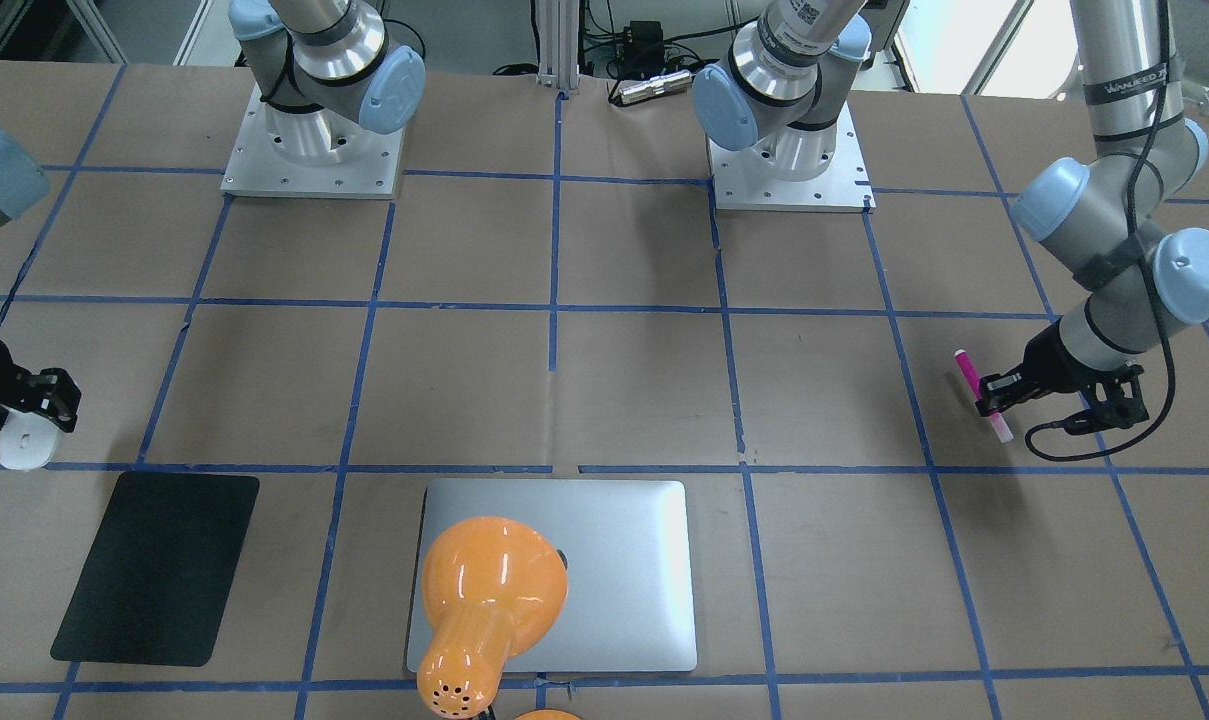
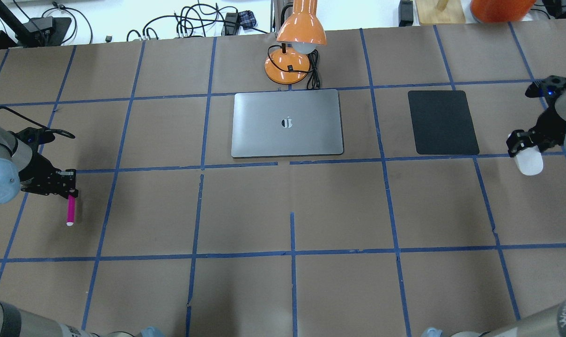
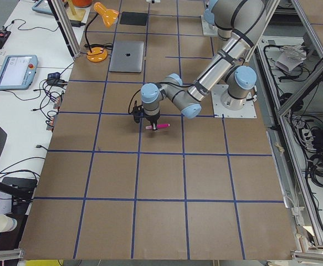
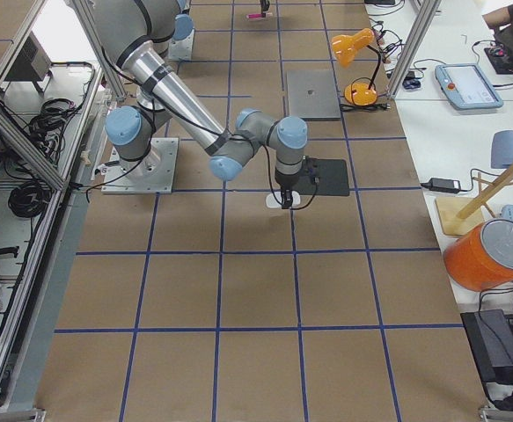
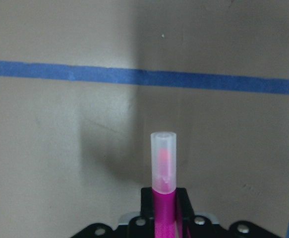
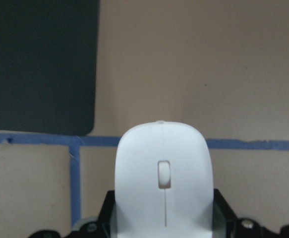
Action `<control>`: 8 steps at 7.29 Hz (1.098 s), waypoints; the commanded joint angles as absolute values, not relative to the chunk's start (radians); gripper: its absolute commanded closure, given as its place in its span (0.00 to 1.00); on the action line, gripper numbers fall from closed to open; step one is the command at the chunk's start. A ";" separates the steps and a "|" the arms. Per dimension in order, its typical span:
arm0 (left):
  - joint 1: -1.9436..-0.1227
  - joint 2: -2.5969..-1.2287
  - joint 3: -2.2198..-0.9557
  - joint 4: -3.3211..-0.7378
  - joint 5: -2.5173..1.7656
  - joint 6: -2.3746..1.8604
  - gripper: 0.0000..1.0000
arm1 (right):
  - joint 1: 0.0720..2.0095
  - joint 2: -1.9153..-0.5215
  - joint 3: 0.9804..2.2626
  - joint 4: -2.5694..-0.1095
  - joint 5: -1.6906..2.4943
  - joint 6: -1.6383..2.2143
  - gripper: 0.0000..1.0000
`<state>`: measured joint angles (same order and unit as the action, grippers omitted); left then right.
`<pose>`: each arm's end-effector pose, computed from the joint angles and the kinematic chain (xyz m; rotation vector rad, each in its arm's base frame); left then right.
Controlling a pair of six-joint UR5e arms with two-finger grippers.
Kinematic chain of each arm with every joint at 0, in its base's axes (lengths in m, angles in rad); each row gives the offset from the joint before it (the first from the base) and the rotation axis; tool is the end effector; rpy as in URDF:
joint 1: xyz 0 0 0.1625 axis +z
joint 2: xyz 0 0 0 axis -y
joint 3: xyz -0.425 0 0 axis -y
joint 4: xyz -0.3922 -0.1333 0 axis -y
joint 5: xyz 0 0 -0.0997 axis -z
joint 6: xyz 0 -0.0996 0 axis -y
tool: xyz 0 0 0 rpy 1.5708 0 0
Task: Place pen and mouse around notebook
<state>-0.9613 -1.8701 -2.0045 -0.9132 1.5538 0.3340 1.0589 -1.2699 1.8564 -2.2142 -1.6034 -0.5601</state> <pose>0.1805 -0.4944 0.1994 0.4254 -3.0614 -0.0919 -0.1599 -0.5500 0.2576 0.0729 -3.0832 0.0498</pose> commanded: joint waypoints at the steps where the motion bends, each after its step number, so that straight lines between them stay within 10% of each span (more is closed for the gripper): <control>1: -1.163 -1.819 -2.000 -0.960 1.485 -0.145 1.00 | 1.254 -1.141 1.597 -2.094 -1.563 -0.357 0.66; 4: -1.594 -1.834 -1.987 -0.944 1.485 -0.927 1.00 | 1.301 -0.968 1.483 -2.097 -1.563 -0.298 0.61; 6: -1.841 -1.868 -1.941 -0.916 1.480 -1.446 1.00 | 1.301 -0.963 1.512 -2.086 -1.563 -0.242 0.12; 8: -1.960 -1.922 -1.934 -0.891 1.482 -1.747 1.00 | 1.301 -0.962 1.531 -2.088 -1.563 -0.242 0.00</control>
